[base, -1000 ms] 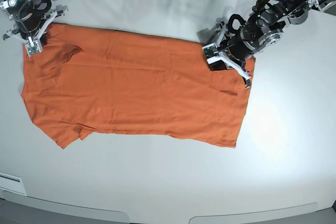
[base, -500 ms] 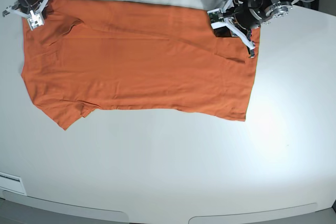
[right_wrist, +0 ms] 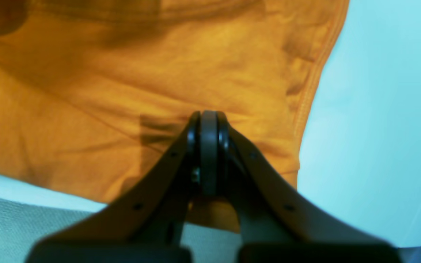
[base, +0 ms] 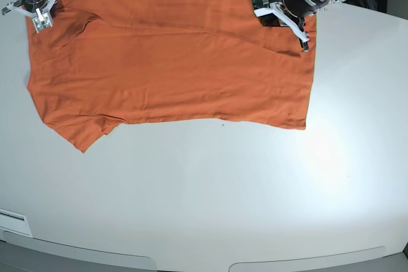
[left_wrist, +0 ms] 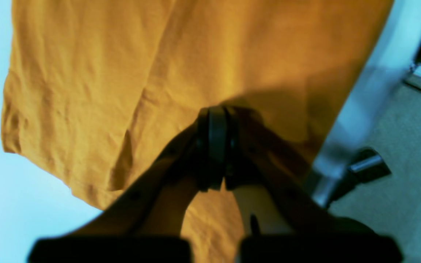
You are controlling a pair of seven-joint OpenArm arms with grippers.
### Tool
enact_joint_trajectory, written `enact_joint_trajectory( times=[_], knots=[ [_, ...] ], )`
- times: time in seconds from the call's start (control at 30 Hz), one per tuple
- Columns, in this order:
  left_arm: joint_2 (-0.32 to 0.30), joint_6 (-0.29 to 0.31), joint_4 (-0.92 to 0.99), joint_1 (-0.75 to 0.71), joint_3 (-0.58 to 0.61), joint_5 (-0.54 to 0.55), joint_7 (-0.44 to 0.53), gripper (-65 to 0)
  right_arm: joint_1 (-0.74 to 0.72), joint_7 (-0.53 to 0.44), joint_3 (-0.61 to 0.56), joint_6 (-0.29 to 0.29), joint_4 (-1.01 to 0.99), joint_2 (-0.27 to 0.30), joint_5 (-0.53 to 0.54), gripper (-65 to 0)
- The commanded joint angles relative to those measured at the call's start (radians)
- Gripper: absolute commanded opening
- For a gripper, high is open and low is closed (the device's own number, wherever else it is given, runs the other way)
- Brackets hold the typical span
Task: Fold the T-shirt properly
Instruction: 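Adjust grips on the shirt's shoulder edge and pull it flat, then release the shirt and move both grippers to the hem corners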
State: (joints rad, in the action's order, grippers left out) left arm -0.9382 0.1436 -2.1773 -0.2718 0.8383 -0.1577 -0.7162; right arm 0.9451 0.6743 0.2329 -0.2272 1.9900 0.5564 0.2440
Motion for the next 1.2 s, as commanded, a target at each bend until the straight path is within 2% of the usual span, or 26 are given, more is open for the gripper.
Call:
enact_joint_trajectory(
  times=[0.0,0.07,0.17,0.4,0.57,0.63,0.73,0.83,0.93,1.03,1.1,1.17],
  knots=[
    [-0.018,0.035,-0.01,-0.013,0.008,0.009,-0.04,-65.0,0.031,0.135,-0.01,-0.021,-0.019,0.0,0.011,-65.0],
    [-0.018,0.018,-0.027,-0.013,0.008,-0.038,-0.04,-65.0,0.031,0.15,-0.01,-0.002,-0.019,0.0,0.01,-65.0],
    [-0.018,-0.056,-0.048,-0.013,0.008,-0.082,-0.044,-65.0,0.031,0.182,-0.01,0.021,-0.019,0.001,0.011,-65.0],
    [-0.018,-0.077,-0.106,-0.013,0.008,-0.158,-0.044,-65.0,0.03,0.187,-0.009,0.03,0.004,0.001,0.01,-65.0],
    [-0.018,-0.199,-0.116,-0.013,0.008,-0.272,-0.044,-65.0,0.029,0.186,-0.009,0.082,0.092,0.001,-0.02,-65.0],
    [-0.018,-0.239,-0.116,-0.013,0.008,-0.326,-0.045,-65.0,0.029,0.182,-0.009,0.084,0.137,0.002,-0.066,-65.0],
    [-0.018,-0.305,-0.116,-0.012,-0.006,-0.365,-0.043,-65.0,0.029,0.134,-0.009,0.136,0.204,0.002,-0.154,-65.0],
    [-0.018,-0.329,-0.115,-0.011,-0.076,-0.316,-0.04,-65.0,0.02,0.076,-0.009,0.193,0.253,0.002,-0.254,-65.0],
    [-0.011,-0.332,-0.107,-0.011,-0.233,-0.189,-0.026,-65.0,-0.006,0.07,-0.009,0.238,0.278,0.005,-0.332,-65.0],
    [0.027,-0.309,-0.053,-0.011,-0.456,0.006,0.046,-65.0,-0.032,0.071,-0.009,0.255,0.278,0.004,-0.363,-65.0],
    [0.074,-0.274,0.016,-0.01,-0.61,0.155,0.115,-65.0,-0.034,0.07,-0.009,0.254,0.278,0.005,-0.365,-65.0],
    [0.132,-0.271,0.103,-0.001,-0.741,0.305,0.176,-65.0,-0.034,0.071,-0.009,0.254,0.278,0.004,-0.364,-65.0]
  ],
)
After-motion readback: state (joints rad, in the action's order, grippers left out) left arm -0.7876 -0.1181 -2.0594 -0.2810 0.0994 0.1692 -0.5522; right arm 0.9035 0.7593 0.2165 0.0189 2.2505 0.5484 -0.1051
